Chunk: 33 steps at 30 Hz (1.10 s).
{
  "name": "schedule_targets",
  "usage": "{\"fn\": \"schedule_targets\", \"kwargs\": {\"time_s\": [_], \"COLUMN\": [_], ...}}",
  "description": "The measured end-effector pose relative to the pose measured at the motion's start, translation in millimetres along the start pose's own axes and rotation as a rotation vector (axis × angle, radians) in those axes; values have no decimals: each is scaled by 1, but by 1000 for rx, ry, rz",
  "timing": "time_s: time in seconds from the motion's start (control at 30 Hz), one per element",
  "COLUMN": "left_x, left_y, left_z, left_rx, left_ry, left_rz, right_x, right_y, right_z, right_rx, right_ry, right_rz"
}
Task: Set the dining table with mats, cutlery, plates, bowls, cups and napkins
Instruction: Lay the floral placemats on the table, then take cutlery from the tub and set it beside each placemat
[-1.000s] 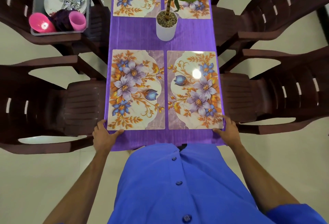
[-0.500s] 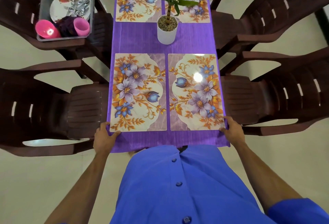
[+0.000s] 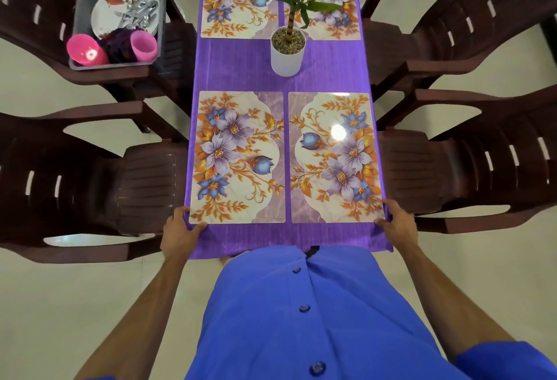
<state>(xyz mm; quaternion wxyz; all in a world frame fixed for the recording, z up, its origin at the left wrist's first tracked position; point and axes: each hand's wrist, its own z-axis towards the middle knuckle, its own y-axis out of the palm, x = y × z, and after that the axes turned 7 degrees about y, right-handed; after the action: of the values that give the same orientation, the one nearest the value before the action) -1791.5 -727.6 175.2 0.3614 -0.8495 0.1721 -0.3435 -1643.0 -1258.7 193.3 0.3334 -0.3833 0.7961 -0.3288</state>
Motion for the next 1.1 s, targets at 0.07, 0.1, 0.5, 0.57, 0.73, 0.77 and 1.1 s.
{"fn": "schedule_targets", "kwargs": {"time_s": [0.07, 0.1, 0.5, 0.57, 0.73, 0.77, 1.1], "left_x": [0, 1, 3, 3, 3, 2, -31], "left_y": [0, 0, 2, 2, 1, 0, -23], "left_z": [1, 0, 0, 1, 0, -1, -39], "left_rx": [-5, -6, -4, -11, -18, -22, 81], "left_ry": [0, 1, -2, -8, -2, -6, 107], "left_rz": [3, 3, -8, -20, -18, -17, -73], "right_x": [-1, -1, -9, -10, -15, -18, -82], "right_y": [0, -1, 0, 0, 0, 1, 55], "right_z": [-2, -2, -8, -8, -9, -10, -57], "right_rx": [2, 5, 18, 14, 10, 22, 238], "right_ry": [11, 16, 38, 41, 44, 58, -259], "right_rz": [21, 29, 61, 55, -31, -97, -264]}}
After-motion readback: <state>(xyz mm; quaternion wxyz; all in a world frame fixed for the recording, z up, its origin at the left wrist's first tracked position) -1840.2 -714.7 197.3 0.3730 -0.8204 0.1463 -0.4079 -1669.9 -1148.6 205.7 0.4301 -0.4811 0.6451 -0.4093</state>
